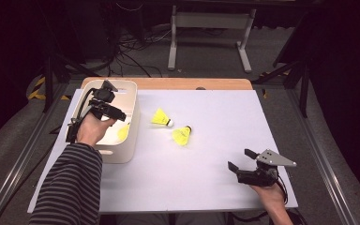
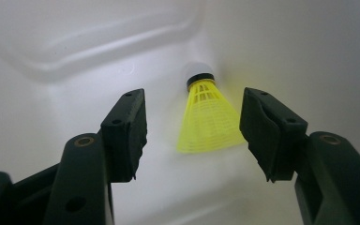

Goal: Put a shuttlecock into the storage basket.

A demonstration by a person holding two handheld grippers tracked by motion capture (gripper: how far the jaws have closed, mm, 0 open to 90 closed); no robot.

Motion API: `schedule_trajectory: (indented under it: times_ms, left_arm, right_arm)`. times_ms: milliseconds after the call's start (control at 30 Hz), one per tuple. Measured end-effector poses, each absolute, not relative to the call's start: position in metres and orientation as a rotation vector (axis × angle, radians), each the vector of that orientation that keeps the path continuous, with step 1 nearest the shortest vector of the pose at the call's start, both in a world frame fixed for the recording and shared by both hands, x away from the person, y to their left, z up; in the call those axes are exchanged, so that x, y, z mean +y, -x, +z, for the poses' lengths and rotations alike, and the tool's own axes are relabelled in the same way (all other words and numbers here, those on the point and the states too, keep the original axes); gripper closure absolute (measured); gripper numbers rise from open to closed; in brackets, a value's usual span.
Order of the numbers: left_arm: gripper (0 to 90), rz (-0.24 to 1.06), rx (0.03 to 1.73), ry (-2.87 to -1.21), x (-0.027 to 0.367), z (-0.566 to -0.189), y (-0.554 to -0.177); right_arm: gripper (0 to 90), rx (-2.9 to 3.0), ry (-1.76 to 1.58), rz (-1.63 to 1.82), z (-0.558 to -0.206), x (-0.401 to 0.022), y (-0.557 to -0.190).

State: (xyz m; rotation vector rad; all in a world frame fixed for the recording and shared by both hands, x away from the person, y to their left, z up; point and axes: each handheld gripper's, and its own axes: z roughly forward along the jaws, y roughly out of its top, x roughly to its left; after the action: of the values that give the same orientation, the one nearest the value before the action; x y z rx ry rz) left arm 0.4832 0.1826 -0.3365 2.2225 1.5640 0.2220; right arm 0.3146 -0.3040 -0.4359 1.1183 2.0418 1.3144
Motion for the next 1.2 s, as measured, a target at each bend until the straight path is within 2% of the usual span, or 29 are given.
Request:
schedule_trajectory:
  times_ms: [567, 1200]
  left_arm:
    - [35.2, 0.273, 1.514, -2.169, 0.185, -0.325, -0.466]
    - [35.1, 0.308, 1.459, -2.125, 0.184, -0.319, -0.447]
  right_arm:
    - [14.7, 2.041, -1.121, 1.316, -0.436, -0.304, -0.315]
    - [14.7, 2.039, -1.120, 1.315, -0.436, -0.304, -0.315]
